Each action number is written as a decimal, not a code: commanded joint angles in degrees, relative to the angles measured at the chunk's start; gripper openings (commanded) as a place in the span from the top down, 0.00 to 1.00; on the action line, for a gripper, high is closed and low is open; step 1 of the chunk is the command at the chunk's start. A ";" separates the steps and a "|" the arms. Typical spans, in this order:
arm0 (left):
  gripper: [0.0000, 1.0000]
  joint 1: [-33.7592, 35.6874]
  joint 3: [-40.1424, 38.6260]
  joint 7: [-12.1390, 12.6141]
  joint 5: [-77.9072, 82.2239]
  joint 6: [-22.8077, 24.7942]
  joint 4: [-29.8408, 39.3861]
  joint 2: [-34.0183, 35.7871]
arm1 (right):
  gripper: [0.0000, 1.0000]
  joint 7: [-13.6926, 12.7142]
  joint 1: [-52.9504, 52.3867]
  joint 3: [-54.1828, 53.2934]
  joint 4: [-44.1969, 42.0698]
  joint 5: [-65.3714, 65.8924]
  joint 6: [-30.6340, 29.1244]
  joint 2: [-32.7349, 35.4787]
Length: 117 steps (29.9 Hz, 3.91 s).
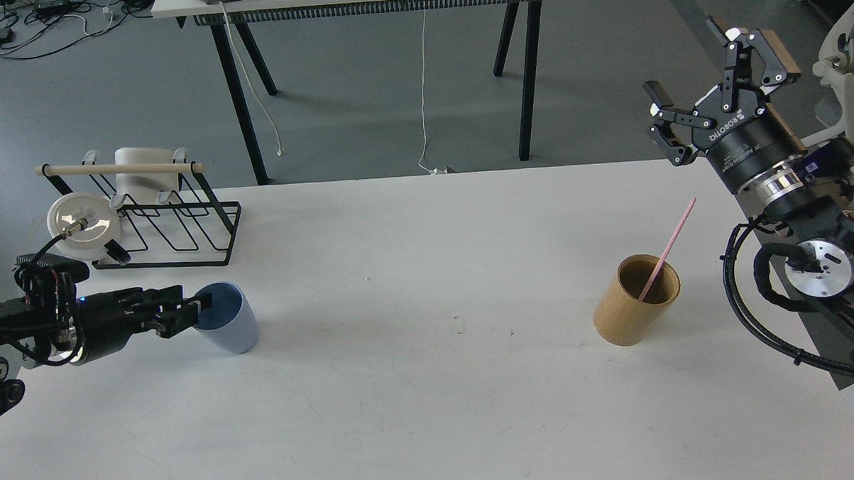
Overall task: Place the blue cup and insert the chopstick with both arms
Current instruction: 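Lift the blue cup with the left gripper and carry it toward table center, then set the blue cup upright on the table with the left gripper, then open the left gripper and withdraw it up away from the cup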
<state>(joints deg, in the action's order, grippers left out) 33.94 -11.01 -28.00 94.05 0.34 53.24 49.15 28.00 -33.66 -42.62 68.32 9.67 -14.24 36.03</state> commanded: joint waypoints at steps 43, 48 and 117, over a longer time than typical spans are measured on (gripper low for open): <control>1.00 40.86 32.01 0.00 1.84 12.75 -5.60 -30.86 | 0.04 0.00 1.67 -8.18 -15.41 -2.20 -1.93 2.55; 1.00 40.42 35.08 0.00 2.02 12.67 -8.15 -33.77 | 0.04 0.00 1.67 -8.18 -15.94 -2.20 -2.28 2.55; 0.21 37.52 31.40 0.00 -7.28 13.98 -12.19 -42.30 | 0.04 0.00 2.37 -8.09 -15.68 -2.20 -3.95 2.64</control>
<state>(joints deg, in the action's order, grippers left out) 71.45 21.25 -28.00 90.58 13.87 41.00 6.59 28.00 -31.29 -50.71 52.55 7.47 -18.15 38.60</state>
